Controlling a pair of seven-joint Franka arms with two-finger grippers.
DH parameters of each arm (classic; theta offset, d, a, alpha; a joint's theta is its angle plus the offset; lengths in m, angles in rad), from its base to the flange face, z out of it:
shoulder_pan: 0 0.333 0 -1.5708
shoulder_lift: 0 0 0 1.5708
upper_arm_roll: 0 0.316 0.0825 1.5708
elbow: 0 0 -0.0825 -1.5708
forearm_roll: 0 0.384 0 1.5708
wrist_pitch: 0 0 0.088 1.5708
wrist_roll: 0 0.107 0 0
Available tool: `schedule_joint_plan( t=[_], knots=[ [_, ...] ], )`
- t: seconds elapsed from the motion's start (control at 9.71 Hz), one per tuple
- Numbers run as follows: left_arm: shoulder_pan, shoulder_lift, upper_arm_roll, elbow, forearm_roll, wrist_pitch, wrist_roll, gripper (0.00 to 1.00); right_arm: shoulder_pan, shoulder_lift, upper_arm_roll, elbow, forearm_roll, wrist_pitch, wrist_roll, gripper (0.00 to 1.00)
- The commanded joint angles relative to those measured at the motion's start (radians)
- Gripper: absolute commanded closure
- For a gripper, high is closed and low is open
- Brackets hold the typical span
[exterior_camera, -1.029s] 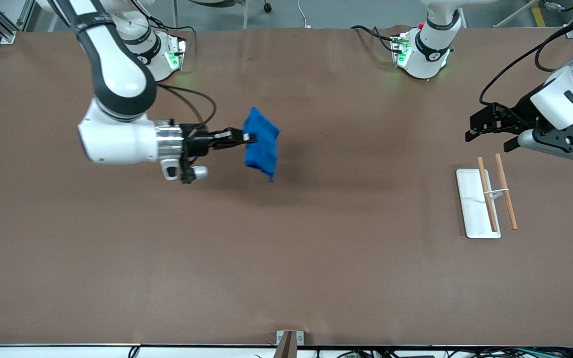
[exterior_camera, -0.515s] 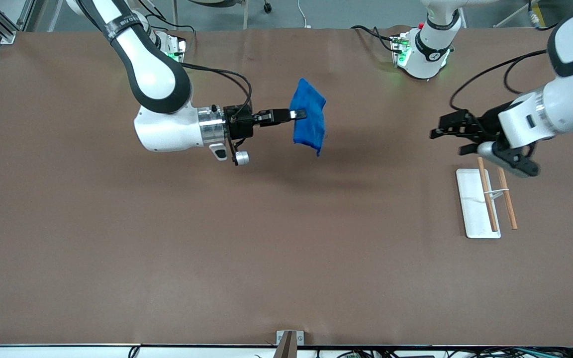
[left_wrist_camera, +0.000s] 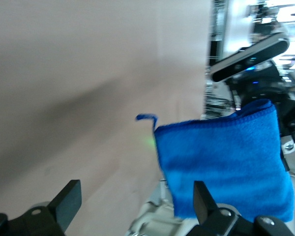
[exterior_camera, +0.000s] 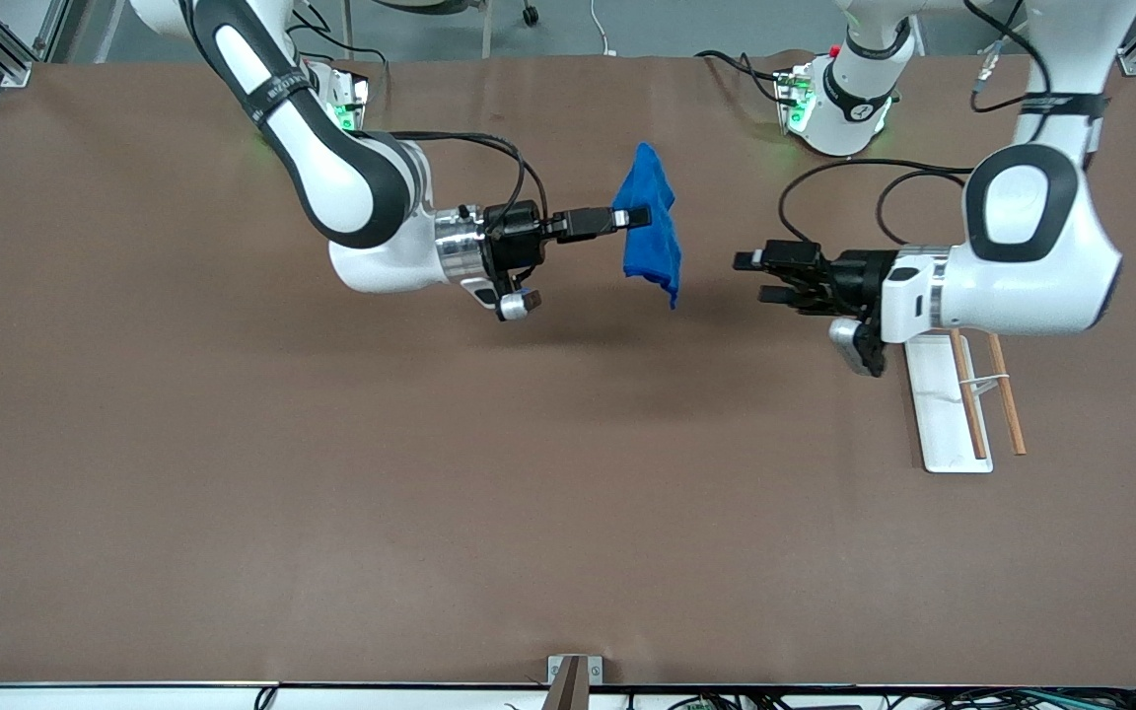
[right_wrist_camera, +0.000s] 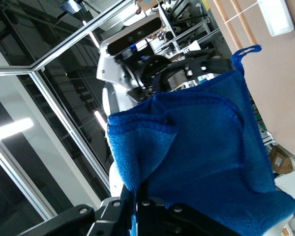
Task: Right arm passes towel to left arm to hang
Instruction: 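Grasp the towel with the left gripper while the right gripper releases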
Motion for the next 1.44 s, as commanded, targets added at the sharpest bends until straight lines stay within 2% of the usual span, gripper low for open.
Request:
schedule_joint_plan(
  t=[0.0,0.21,0.41,0.62,0.82,0.93,1.13,1.24,1.34],
  knots=[
    [0.027,-0.017,-0.003,-0.13,-0.157,0.022,0.121,0.0,0.001,-0.003,0.002,-0.002,0.045,-0.017,-0.032,1.0],
    [0.034,-0.032,-0.001,-0.215,-0.312,-0.014,0.213,0.01,0.001,-0.003,0.002,-0.002,0.051,-0.017,-0.032,1.0],
    [0.054,-0.049,-0.003,-0.29,-0.404,-0.076,0.291,0.02,0.001,-0.003,0.002,-0.002,0.054,-0.017,-0.033,1.0],
    [0.045,-0.055,-0.003,-0.353,-0.496,-0.076,0.365,0.03,0.001,-0.003,0.002,-0.002,0.054,-0.017,-0.035,1.0],
    [0.016,-0.054,-0.009,-0.408,-0.579,-0.075,0.44,0.06,0.001,-0.003,0.002,-0.002,0.054,-0.017,-0.033,1.0],
    [0.0,-0.049,-0.015,-0.437,-0.661,-0.076,0.49,0.06,0.001,-0.003,0.002,-0.002,0.054,-0.017,-0.035,1.0],
    [-0.009,-0.037,-0.055,-0.45,-0.723,-0.071,0.512,0.1,0.003,-0.003,0.002,-0.002,0.054,-0.017,-0.035,1.0],
    [-0.009,-0.038,-0.067,-0.456,-0.743,-0.071,0.512,0.15,0.003,-0.003,0.002,-0.002,0.054,-0.017,-0.035,1.0],
    [-0.006,-0.041,-0.07,-0.457,-0.748,-0.071,0.512,0.33,0.003,-0.003,0.002,-0.002,0.054,-0.017,-0.035,1.0]
  ],
)
